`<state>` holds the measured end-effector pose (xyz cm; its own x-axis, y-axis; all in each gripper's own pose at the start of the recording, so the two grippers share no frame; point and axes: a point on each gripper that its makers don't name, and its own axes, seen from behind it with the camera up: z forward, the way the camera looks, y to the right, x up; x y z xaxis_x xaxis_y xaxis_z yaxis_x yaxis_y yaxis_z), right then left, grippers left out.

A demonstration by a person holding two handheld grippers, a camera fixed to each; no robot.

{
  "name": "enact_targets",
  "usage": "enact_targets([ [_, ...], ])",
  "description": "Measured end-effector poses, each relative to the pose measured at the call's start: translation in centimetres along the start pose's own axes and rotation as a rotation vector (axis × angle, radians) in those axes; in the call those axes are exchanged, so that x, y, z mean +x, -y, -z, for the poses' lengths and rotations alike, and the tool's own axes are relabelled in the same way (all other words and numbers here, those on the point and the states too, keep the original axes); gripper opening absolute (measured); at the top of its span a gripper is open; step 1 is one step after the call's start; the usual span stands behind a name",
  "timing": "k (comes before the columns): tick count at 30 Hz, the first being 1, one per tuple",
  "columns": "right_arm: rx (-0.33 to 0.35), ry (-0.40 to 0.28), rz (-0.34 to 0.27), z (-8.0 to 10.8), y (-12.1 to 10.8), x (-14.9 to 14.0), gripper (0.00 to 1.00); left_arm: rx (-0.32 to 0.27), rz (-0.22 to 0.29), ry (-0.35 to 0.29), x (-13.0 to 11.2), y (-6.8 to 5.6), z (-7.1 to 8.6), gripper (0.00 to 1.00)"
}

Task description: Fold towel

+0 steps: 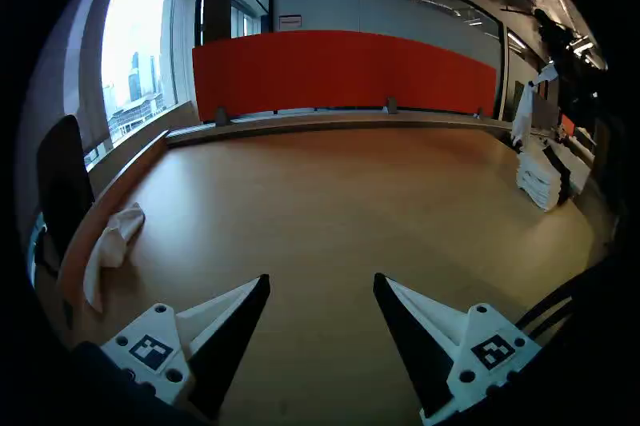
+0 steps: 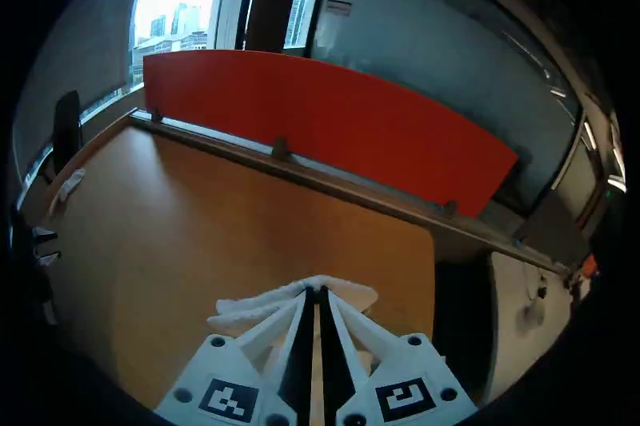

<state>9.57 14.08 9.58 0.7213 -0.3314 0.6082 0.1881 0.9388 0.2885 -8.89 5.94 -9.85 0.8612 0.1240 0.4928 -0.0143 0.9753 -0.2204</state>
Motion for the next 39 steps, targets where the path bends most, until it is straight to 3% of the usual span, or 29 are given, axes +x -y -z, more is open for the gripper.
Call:
enact_targets([
  [14, -0.009, 0.013, -0.007, -0.7, -0.8, -0.3, 0.04, 0.002, -0.001, 0.003, 0.2, -0.1, -0.1, 0.96],
  [23, -0.016, 0.032, -0.018, -0.1, -1.1, -2.0, 0.04, 0.0, -0.004, 0.004, 0.3, -0.1, -0.1, 0.96],
  [30, -0.026, 0.052, -0.053, 1.1, -1.4, -4.8, 0.04, -0.006, -0.009, 0.002, 0.5, -0.5, -0.1, 0.96],
  [39, -0.056, 0.112, -0.13, 2.7, -2.7, -10.8, 0.04, -0.012, -0.013, 0.001, 0.6, -0.7, -0.2, 0.97],
])
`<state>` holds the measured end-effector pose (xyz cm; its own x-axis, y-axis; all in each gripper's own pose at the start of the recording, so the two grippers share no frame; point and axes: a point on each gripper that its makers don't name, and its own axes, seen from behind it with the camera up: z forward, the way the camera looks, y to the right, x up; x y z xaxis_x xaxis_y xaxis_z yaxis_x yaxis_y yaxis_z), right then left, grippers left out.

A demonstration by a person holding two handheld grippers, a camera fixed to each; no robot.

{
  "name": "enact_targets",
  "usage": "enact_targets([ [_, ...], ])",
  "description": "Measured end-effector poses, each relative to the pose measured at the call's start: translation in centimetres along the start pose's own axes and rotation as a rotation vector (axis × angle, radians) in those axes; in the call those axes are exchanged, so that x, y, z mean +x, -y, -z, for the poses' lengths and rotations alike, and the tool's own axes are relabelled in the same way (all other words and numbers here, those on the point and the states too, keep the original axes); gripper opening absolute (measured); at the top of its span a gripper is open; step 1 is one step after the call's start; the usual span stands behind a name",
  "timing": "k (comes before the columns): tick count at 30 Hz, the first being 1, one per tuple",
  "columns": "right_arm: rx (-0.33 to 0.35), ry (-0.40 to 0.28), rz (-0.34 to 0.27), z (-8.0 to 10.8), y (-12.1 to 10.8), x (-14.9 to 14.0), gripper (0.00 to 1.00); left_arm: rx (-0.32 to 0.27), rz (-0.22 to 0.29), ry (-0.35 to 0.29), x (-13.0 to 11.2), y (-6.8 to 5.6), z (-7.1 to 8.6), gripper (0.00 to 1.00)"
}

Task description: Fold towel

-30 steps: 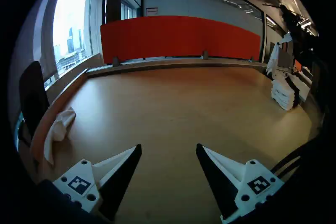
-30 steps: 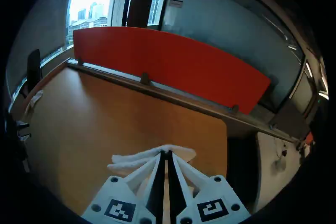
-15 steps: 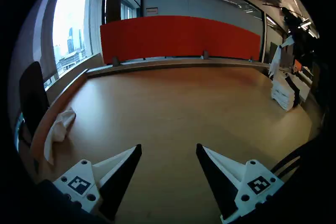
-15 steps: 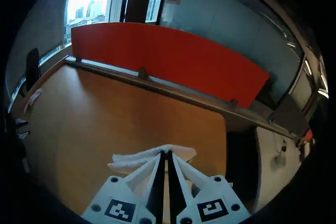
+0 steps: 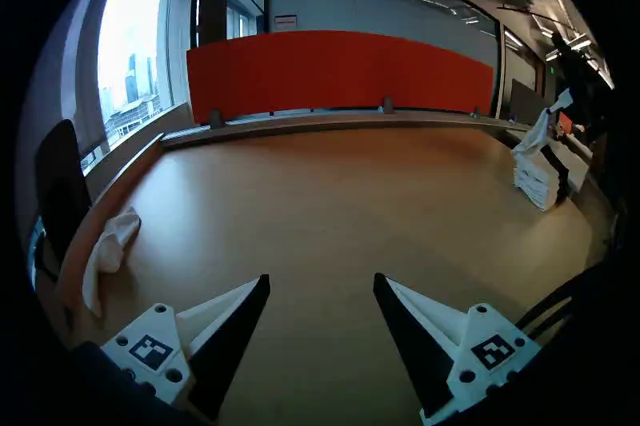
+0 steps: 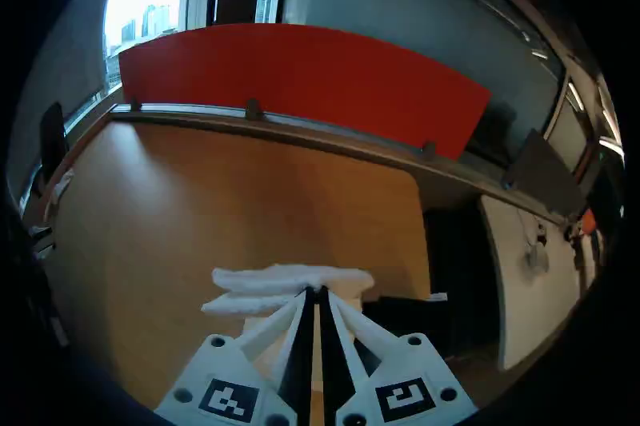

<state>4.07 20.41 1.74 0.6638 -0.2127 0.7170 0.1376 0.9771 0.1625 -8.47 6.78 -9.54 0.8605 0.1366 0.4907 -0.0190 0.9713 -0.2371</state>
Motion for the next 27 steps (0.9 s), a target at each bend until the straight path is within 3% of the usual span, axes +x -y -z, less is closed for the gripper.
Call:
enact_targets([
  [9, -0.022, 0.058, -0.069, 0.2, -1.7, -5.2, 0.04, -0.003, -0.006, 0.001, -0.1, -0.2, 0.1, 0.97],
  [27, -0.058, 0.183, -0.108, -1.2, -3.4, -12.0, 0.04, 0.004, -0.01, 0.001, -0.3, 0.2, 0.4, 0.97],
])
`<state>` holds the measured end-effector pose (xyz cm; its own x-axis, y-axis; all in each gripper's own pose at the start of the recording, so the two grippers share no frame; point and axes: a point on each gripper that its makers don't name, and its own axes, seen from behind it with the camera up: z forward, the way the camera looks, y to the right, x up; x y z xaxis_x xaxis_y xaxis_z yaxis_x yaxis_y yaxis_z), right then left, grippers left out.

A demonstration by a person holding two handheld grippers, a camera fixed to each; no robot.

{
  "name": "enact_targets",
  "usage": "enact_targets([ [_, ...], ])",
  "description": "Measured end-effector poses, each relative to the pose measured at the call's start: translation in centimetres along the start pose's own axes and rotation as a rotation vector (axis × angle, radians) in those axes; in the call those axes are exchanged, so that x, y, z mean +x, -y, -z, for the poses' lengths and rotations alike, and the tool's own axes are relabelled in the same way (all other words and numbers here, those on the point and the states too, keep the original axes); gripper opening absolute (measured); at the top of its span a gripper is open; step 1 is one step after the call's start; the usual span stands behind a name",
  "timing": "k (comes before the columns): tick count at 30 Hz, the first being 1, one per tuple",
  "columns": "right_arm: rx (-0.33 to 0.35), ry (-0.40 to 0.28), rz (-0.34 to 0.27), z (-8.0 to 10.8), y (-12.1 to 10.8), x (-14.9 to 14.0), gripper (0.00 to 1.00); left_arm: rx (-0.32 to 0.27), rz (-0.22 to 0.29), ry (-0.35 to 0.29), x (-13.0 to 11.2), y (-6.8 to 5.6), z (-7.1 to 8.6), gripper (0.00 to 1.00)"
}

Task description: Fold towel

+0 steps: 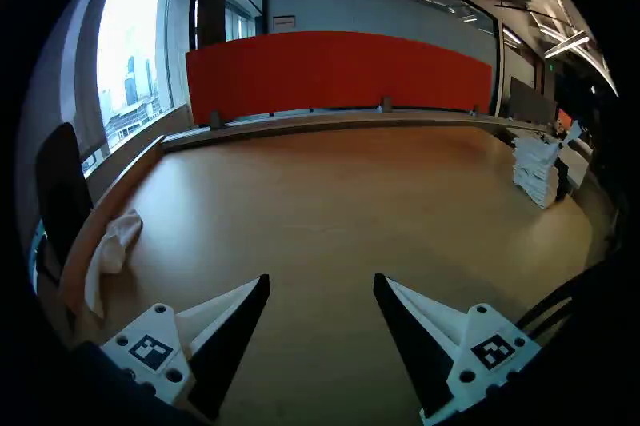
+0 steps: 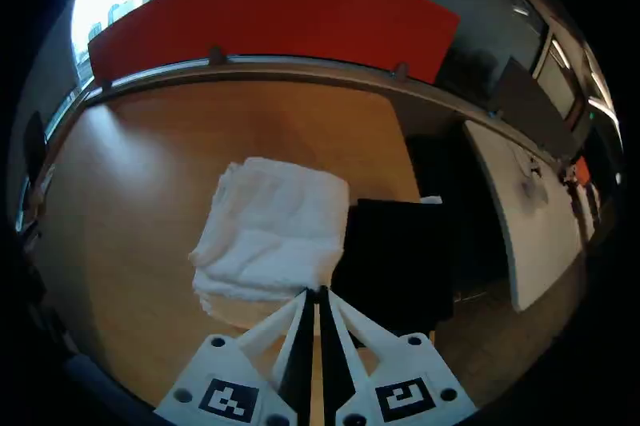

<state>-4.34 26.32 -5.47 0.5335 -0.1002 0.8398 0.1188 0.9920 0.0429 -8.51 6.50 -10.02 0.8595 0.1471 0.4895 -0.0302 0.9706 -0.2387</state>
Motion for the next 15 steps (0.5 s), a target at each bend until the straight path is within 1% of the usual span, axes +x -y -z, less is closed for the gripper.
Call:
enact_targets([
  [6, -0.014, 0.032, -0.006, -0.7, -0.7, -1.0, 0.04, 0.002, -0.001, 0.003, -0.2, 0.1, 0.2, 0.96],
  [15, -0.026, 0.055, -0.01, -1.5, -0.9, -1.6, 0.04, 0.006, -0.001, 0.001, -0.2, 0.3, 0.4, 0.97],
])
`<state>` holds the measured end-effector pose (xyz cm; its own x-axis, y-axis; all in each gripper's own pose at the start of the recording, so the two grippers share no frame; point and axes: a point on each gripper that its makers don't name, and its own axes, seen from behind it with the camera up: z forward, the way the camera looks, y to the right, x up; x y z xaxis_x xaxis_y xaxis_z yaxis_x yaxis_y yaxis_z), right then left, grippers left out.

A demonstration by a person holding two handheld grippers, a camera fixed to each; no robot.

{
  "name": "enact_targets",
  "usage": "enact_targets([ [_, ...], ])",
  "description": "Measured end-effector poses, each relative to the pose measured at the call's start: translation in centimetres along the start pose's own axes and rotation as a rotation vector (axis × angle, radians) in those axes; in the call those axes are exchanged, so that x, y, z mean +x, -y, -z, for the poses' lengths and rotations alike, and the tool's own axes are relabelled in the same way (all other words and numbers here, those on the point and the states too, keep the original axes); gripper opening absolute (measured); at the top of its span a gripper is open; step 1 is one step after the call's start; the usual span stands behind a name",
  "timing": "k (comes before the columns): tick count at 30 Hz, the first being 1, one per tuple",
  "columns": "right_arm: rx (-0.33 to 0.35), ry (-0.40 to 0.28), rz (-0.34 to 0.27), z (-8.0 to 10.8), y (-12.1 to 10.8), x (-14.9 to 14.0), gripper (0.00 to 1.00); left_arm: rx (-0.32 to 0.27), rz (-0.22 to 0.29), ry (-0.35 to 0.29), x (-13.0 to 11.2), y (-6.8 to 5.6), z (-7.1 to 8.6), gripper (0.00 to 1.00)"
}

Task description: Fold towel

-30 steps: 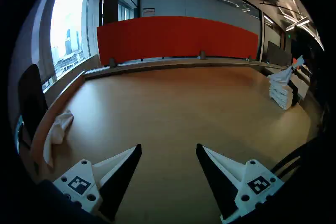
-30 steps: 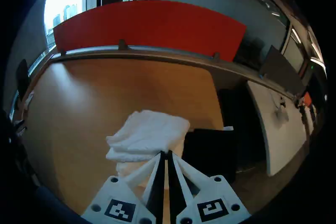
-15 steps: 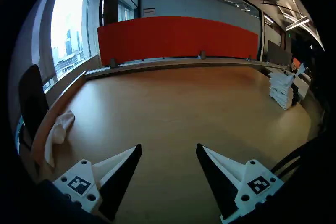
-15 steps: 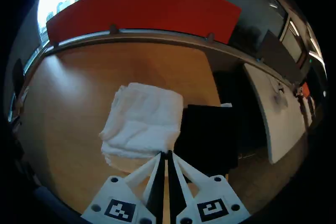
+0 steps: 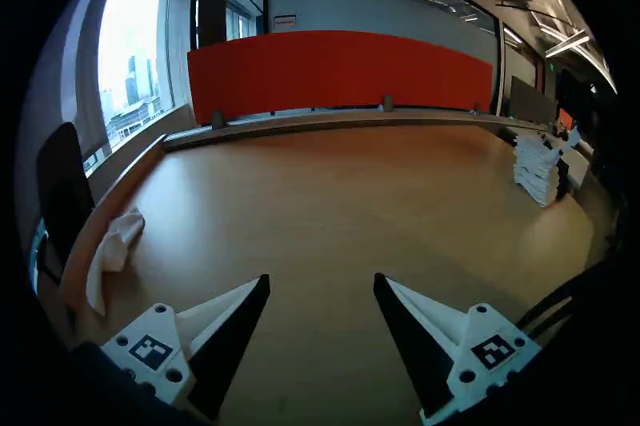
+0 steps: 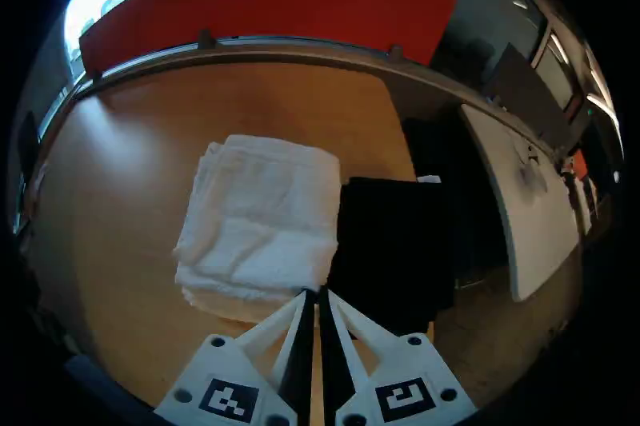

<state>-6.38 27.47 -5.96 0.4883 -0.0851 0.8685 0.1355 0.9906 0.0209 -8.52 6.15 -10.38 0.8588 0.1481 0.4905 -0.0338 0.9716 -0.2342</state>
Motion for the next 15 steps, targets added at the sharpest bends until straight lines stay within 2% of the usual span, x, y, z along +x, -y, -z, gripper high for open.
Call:
enact_targets([
  [15, -0.01, 0.009, -0.006, -0.6, 0.5, -0.6, 0.07, 0.006, 0.004, 0.003, -0.24, 0.31, 0.22, 0.97],
])
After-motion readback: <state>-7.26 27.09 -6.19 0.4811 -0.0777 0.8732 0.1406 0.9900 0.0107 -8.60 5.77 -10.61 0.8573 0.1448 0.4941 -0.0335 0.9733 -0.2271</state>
